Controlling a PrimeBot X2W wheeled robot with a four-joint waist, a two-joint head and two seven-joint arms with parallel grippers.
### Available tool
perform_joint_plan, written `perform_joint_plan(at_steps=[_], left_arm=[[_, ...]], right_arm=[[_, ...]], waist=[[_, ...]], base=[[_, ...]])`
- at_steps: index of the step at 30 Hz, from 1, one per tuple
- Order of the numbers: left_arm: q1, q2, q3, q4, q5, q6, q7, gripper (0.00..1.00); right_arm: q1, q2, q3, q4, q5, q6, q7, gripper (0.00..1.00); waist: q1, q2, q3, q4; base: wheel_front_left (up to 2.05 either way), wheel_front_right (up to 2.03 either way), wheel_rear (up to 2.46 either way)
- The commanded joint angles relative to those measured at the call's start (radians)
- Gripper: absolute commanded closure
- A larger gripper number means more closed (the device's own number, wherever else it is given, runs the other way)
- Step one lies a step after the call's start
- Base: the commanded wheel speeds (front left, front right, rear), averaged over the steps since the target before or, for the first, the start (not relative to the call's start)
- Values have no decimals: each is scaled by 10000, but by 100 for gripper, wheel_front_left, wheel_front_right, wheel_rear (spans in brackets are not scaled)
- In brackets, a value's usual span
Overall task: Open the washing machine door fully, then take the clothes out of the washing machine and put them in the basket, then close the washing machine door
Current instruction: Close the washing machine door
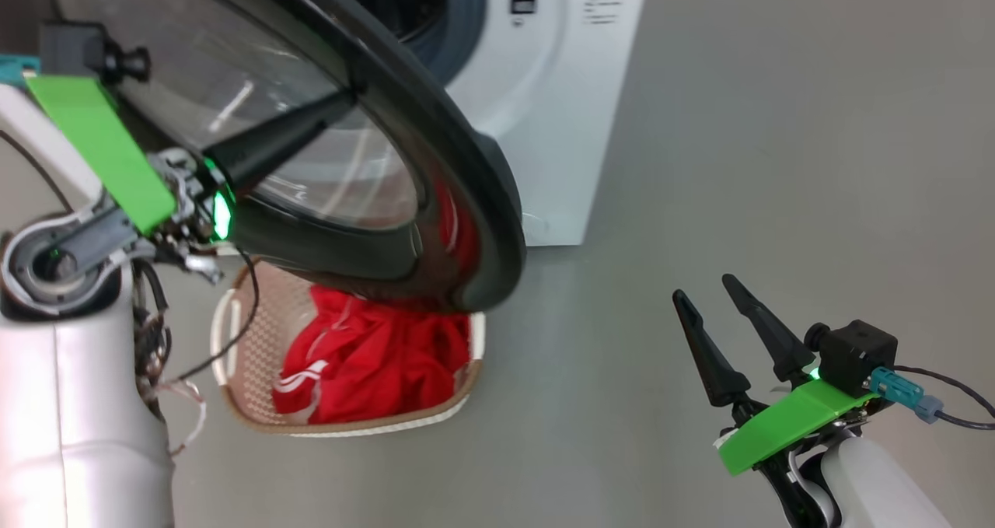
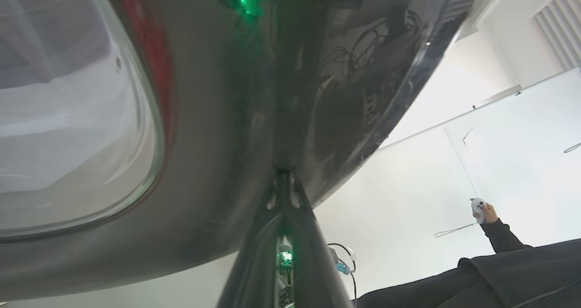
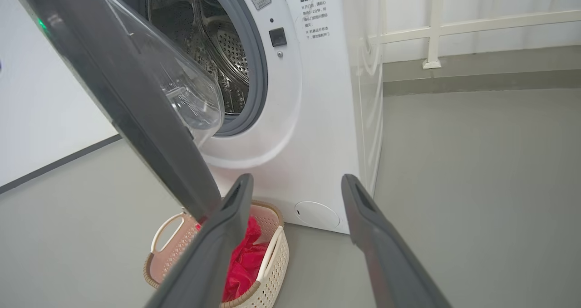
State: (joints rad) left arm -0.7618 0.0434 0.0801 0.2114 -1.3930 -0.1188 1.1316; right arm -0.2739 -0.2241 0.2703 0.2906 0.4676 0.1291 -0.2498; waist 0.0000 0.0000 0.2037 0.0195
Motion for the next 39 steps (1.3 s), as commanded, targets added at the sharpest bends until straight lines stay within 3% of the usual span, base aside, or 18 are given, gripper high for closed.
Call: perform_joint_plan(at_steps=[1, 10, 22, 24, 30, 31, 34, 39], left_arm=[[-504, 362, 328, -20, 204, -85, -204, 100], [-1069, 526, 154, 917, 448, -115, -1180, 100], [767, 1315, -303, 333, 483, -118, -1888, 100], [1242, 1529, -428, 214, 691, -118, -2191, 84], [2645, 1912, -763, -149, 881, -118, -3306, 52], [2889, 1971, -767, -206, 903, -118, -3556, 24], [3665, 2294, -1002, -342, 1250, -118, -4316, 0], [4494, 2591, -1269, -254, 1468, -118, -5409, 0]], right_arm=[[-272, 31, 160, -266, -126, 16, -120, 0], [-306, 99, 98, -249, -163, 16, -120, 0], [-1, 4, 104, -156, -157, 16, -120, 0], [63, -44, 95, -142, -141, 16, -120, 0], [230, -190, 81, -149, -108, 16, -120, 0], [255, -217, 82, -151, -105, 16, -120, 0], [362, -332, 54, -167, -97, 16, -120, 0], [497, -524, 23, -219, -87, 16, -120, 0]], waist=[[0, 0, 169, -448], [0, 0, 145, -631], [0, 0, -428, -53], [0, 0, -522, 44], [0, 0, -714, 233], [0, 0, -735, 245], [0, 0, -772, 269], [0, 0, -699, 245]], base=[[0, 0, 0], [0, 0, 0], [0, 0, 0], [0, 0, 0], [0, 0, 0], [0, 0, 0], [0, 0, 0], [0, 0, 0]])
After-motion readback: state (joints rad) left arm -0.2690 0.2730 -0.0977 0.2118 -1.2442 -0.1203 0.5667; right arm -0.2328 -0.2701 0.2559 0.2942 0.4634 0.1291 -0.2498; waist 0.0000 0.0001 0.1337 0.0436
